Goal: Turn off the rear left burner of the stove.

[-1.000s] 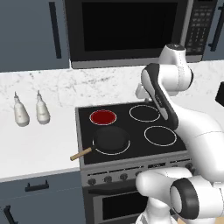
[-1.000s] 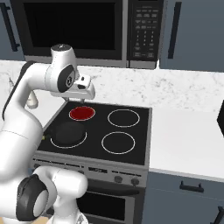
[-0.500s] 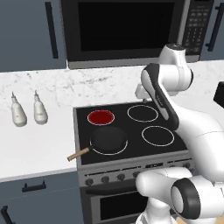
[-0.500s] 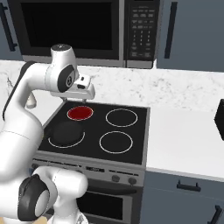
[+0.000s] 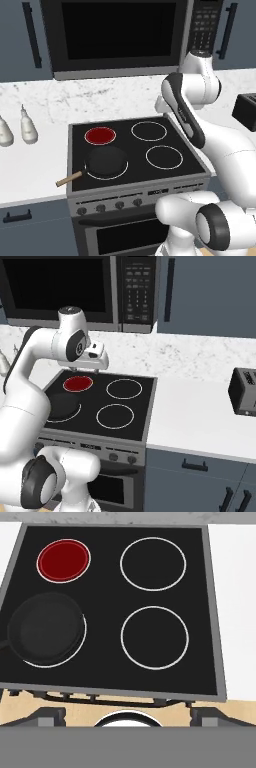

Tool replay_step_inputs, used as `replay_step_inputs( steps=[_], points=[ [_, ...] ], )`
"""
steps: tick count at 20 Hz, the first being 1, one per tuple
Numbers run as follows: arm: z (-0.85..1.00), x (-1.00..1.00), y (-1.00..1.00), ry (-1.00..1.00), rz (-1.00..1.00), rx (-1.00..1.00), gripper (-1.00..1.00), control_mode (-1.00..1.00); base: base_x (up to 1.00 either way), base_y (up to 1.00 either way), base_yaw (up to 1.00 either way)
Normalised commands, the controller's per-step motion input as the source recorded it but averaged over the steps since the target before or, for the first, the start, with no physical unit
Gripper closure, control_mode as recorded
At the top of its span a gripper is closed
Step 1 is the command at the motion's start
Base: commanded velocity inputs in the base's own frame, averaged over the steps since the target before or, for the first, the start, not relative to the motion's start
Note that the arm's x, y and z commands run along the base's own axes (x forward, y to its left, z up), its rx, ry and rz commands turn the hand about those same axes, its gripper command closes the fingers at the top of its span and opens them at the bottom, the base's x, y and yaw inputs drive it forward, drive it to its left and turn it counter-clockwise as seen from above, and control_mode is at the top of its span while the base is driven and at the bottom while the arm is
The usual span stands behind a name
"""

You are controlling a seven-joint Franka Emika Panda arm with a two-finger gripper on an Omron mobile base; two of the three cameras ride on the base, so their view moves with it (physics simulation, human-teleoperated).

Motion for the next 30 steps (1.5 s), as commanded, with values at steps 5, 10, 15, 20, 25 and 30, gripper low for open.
replay_step_inputs(
  steps=[5,10,15,20,25,30],
  points=[
    [0.00,0.00,0.00,0.00,0.00,0.00,-1.00,1.00,0.00,-0.37,0.00],
    [0.00,0.00,0.00,0.00,0.00,0.00,-1.00,1.00,0.00,-0.27,0.00],
    [0.00,0.00,0.00,0.00,0.00,0.00,-1.00,1.00,0.00,-0.08,0.00],
    [0.00,-0.04,0.04,-0.02,0.00,-0.01,-1.00,-1.00,0.00,0.00,0.00],
    [-0.20,-0.58,0.84,-0.10,0.01,-0.19,-1.00,-1.00,0.00,0.00,0.00],
    [-0.43,-0.57,1.00,0.00,0.00,-0.29,-1.00,-1.00,0.00,0.00,0.00]
  ],
)
